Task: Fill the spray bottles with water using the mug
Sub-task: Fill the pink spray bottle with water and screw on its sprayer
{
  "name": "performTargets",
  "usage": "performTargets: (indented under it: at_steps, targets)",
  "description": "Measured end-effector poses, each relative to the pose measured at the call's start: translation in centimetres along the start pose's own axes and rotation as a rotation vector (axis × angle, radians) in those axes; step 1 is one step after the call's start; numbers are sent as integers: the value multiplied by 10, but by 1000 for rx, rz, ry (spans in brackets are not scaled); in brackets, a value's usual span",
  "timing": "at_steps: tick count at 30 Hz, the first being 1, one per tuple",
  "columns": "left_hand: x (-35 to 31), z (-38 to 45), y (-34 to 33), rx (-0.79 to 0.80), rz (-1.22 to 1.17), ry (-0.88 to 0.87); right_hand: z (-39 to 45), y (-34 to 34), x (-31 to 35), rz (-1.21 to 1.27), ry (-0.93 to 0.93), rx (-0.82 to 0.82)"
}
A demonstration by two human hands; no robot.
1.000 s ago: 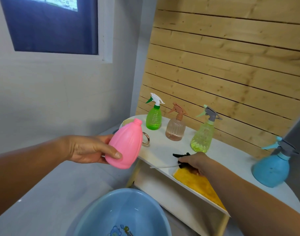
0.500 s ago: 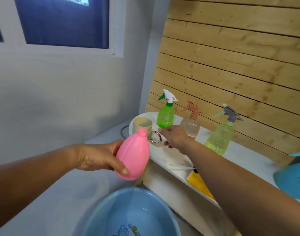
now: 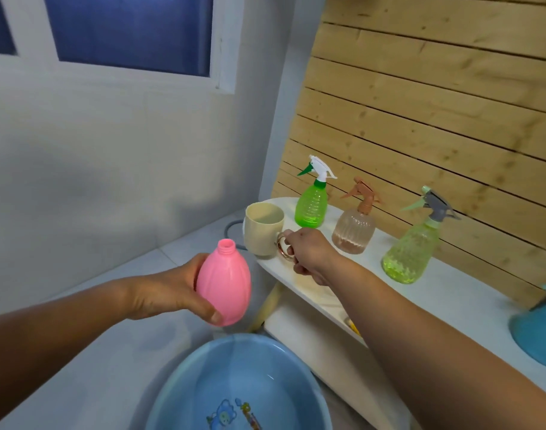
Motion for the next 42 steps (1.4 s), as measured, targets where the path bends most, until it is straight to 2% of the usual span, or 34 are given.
performTargets:
  at_steps: [5, 14, 21, 26, 32, 35, 42]
  targets:
    - [23, -17, -14, -107, 65, -4, -39, -11, -11, -128, 58, 23]
    - [54, -41, -29, 30, 117, -38, -61, -34, -61, -350, 105, 12]
    - [77, -41, -29, 80, 239, -28, -33, -50, -134, -620, 1, -8]
    - [86, -33, -36, 112, 276, -54, -7, -69, -200, -804, -135, 43]
    - [98, -26, -33, 77, 275, -88, 10, -82, -255, -1053, -54, -31]
    - [109, -28, -30, 77, 273, -92, 21, -88, -271, -1067, -62, -2]
    - [126, -28, -28, 65, 261, -103, 35, -113, -295, -1325, -1, 56]
Point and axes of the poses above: each hand's wrist, its own z-axis towards the middle knuckle, its own y-axis out of the back of the hand, x = y × z, the point moved 4 cm from there along z, towards the middle knuckle, and after that the axes turned 14 degrees about -y, right-handed, at the moved point
